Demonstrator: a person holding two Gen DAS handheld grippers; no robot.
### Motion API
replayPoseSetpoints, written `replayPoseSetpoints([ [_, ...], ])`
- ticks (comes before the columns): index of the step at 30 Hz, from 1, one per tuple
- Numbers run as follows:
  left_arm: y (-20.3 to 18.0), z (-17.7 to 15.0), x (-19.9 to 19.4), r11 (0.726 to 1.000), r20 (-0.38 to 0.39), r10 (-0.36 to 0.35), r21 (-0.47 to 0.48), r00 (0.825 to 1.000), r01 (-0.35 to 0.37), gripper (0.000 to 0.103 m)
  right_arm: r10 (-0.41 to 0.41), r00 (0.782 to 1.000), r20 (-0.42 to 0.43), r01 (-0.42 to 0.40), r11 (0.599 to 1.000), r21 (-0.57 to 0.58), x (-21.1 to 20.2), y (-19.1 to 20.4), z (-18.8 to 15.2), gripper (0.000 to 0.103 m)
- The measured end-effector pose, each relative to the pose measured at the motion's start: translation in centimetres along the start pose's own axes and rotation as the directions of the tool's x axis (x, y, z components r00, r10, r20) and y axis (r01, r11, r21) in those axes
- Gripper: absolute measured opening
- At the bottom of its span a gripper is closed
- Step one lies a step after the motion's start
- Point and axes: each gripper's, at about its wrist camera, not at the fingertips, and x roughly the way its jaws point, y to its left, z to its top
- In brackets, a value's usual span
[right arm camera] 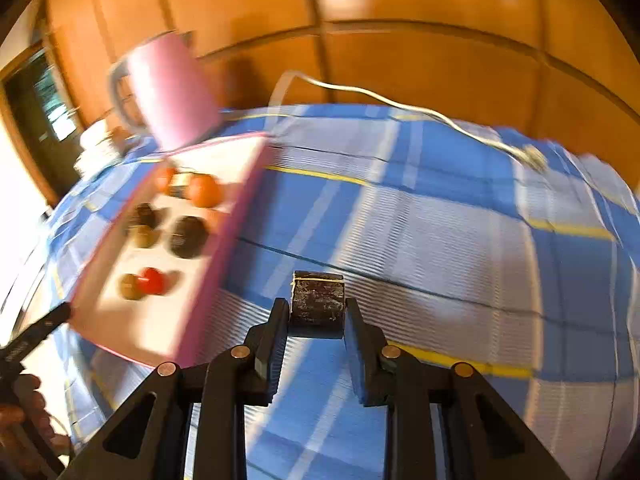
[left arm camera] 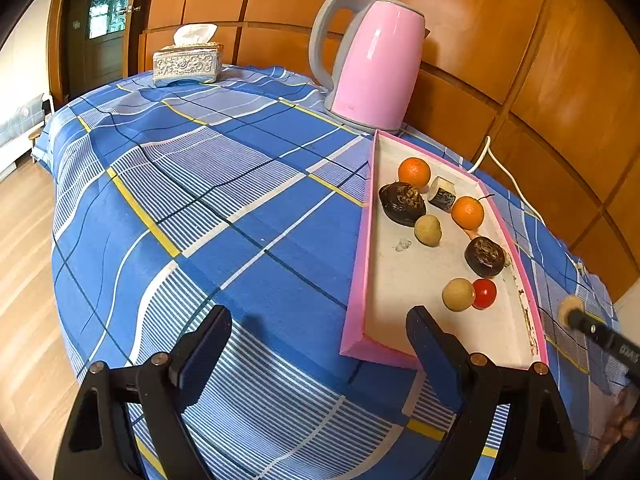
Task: Organize fruits
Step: 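Carry the dark piece into the tray beside the yellow fruit and release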
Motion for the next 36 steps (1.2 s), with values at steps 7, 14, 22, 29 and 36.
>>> replayPoseSetpoints([
  [7, 0.2, 0.0, 0.0, 1.0, 0.003, 0.004, -0.002, 1.0, -0.004, 0.089, 0.146, 0.989, -0.018, -0.147, 0.976, -0.163, 0.8, 6.8, 2.3, 0.027],
  [14, 0.3, -0.1, 0.2, 1.0, -0.001, 0.009, -0.006, 1.0, -0.009, 0.09, 0.208, 0.977, -0.052, -0.214, 0.95, -0.226, 2.1, 10.5, 3.4, 0.027],
  [22, 0.4, -0.1, 0.5, 1.0, -0.006, 0.014, -0.004, 1.0, -0.014, 0.089, 0.228, 0.971, -0.077, -0.241, 0.934, -0.264, 3.9, 13.2, 4.0, 0.027],
  [29, 0.3, -0.1, 0.6, 1.0, -0.009, 0.015, 0.003, 1.0, -0.015, 0.089, 0.213, 0.973, -0.089, -0.229, 0.937, -0.264, 5.4, 14.1, 4.3, 0.028],
  [36, 0.2, -0.1, 0.5, 1.0, -0.006, 0.017, 0.008, 1.0, -0.017, 0.089, 0.184, 0.979, -0.093, -0.202, 0.949, -0.241, 6.2, 13.4, 3.7, 0.03],
])
